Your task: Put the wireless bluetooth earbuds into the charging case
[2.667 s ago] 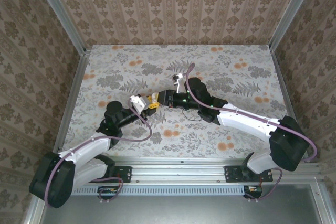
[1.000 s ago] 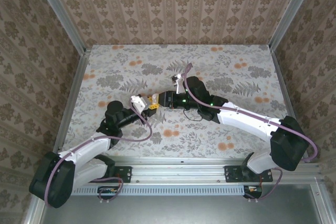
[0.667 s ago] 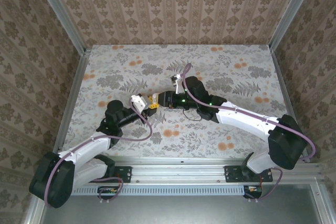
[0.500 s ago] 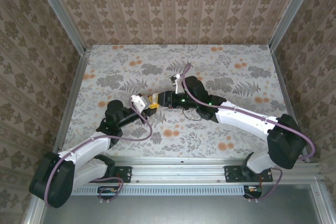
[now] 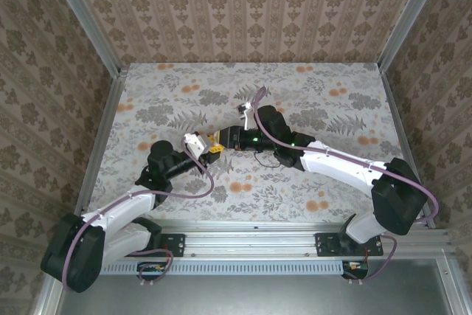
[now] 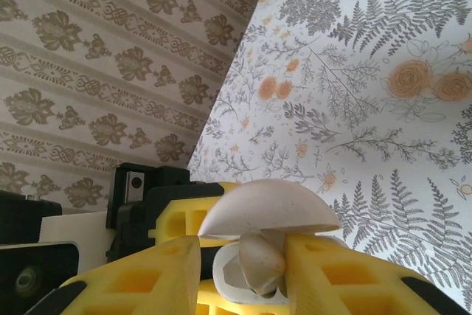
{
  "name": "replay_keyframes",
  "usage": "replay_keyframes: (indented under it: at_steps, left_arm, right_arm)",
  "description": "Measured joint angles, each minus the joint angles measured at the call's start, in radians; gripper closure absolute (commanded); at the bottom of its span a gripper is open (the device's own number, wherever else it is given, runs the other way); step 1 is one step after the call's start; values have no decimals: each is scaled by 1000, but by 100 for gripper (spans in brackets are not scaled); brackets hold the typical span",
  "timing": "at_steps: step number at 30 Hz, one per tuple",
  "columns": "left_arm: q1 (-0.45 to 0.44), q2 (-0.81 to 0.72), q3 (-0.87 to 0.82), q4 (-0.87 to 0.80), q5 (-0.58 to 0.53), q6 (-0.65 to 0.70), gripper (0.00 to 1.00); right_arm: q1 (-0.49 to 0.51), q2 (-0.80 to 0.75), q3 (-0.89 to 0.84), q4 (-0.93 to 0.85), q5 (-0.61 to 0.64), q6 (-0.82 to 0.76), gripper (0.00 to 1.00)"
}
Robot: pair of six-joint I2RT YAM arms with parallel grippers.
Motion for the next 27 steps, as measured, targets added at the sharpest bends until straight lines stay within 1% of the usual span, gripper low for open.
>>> replay_keyframes:
  at_steps: [12,20,27]
  left_arm:
    - [-4,-2,1,1,5,0,92]
    - [-5,-4,1,-2,6,0,92]
    - [-6,-6,1,0,6,0,92]
  right_arm:
    - [-6,1,0,25,-50,-12,66]
    - [-8,-2,0,10,-58,-51,64]
    - [-23,-48,0,-37,-63,-87,62]
